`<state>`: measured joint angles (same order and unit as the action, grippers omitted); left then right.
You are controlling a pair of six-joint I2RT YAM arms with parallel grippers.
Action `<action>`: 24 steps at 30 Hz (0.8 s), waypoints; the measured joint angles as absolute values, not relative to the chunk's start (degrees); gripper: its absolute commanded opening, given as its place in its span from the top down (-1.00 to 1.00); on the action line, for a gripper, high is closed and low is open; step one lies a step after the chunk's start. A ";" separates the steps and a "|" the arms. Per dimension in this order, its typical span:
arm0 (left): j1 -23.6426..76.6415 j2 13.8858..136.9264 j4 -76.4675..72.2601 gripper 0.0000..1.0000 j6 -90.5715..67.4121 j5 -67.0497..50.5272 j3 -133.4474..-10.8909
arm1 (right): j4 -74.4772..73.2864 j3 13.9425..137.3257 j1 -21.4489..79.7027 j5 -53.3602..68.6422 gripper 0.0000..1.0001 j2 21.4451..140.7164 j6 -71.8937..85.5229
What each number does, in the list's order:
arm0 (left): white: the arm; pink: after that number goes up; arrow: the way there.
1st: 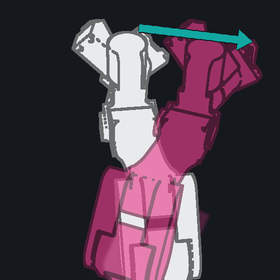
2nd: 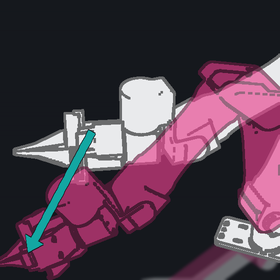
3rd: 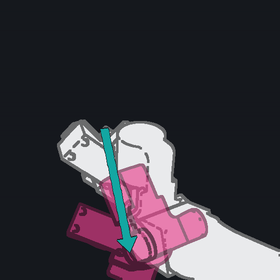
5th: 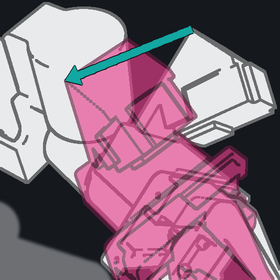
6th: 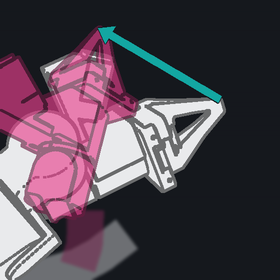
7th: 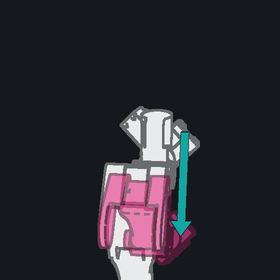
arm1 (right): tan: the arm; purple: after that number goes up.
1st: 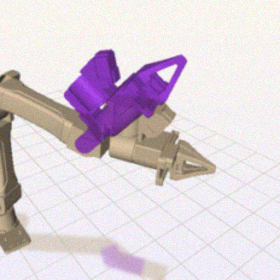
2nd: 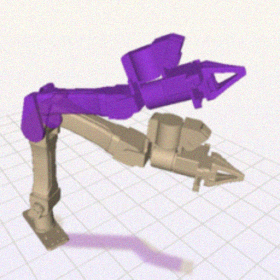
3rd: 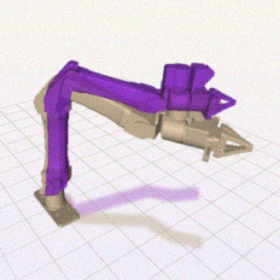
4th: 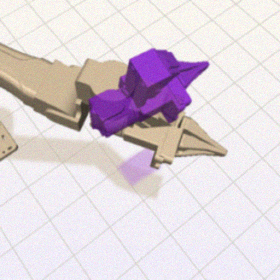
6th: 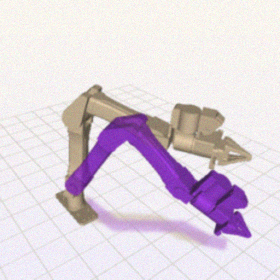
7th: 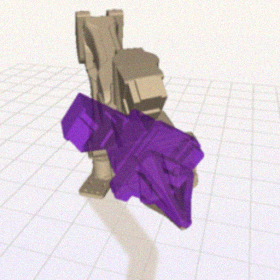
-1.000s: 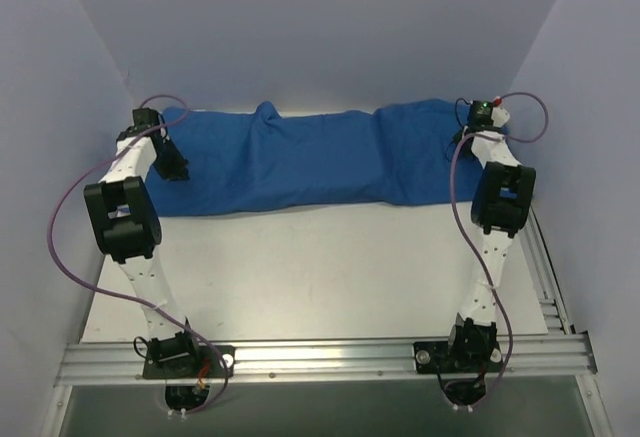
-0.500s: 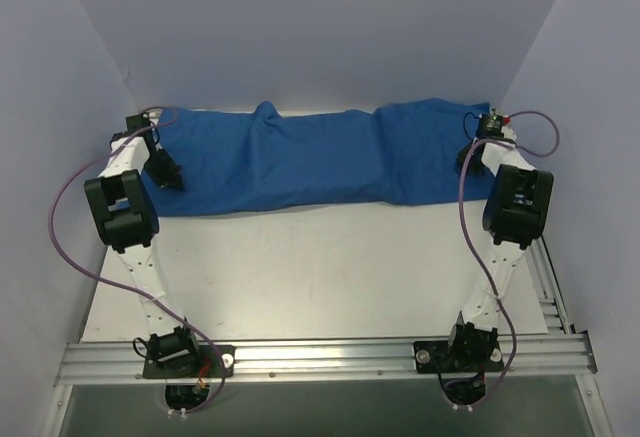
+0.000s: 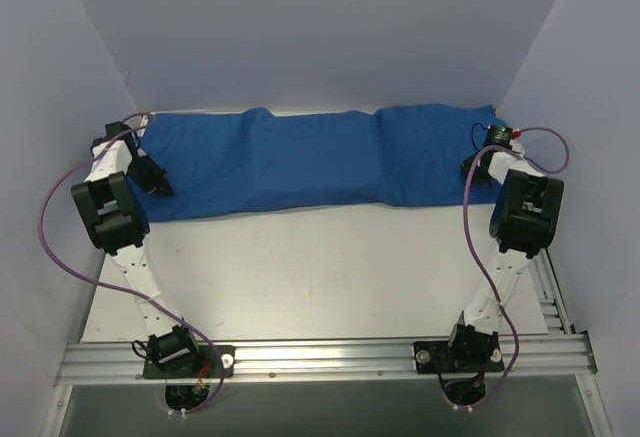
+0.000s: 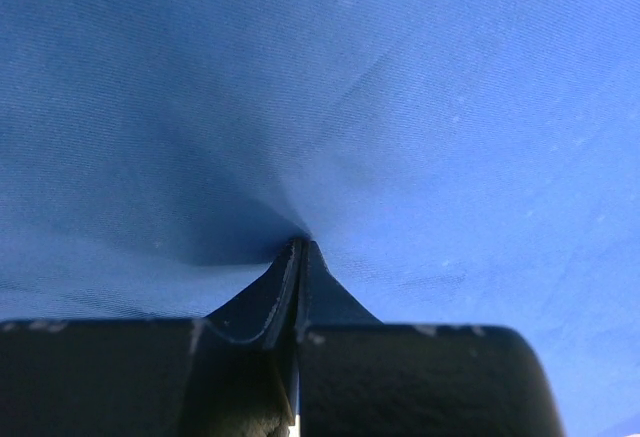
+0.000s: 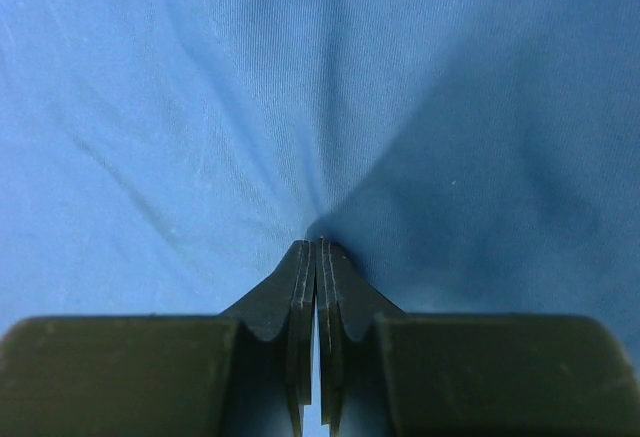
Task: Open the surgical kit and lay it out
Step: Open the surgical kit at the center of the board.
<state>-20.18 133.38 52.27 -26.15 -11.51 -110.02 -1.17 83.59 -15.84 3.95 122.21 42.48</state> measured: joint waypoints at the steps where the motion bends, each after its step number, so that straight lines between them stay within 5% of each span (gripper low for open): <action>1: -20.21 133.58 52.56 0.95 -25.96 -11.66 -110.34 | -1.02 83.05 -15.84 3.95 1.00 121.86 42.48; 5: -20.23 133.82 52.88 0.83 -25.30 -12.10 -110.76 | -1.52 83.37 -15.86 4.12 1.00 121.86 41.95; 10: -20.05 133.71 52.64 0.43 -24.95 -12.69 -110.69 | -6.66 89.19 -15.77 5.04 0.92 124.44 39.09; 18: -19.00 133.16 52.27 0.10 -25.50 -12.99 -110.76 | -13.30 96.75 -15.31 4.89 0.40 125.38 35.66; 24: -18.22 133.12 52.45 0.03 -25.85 -13.67 -112.40 | -12.62 106.39 -15.00 3.64 0.00 125.58 33.61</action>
<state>-18.22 133.12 52.45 -25.85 -13.67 -112.40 -12.62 106.39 -15.00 3.64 125.58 33.61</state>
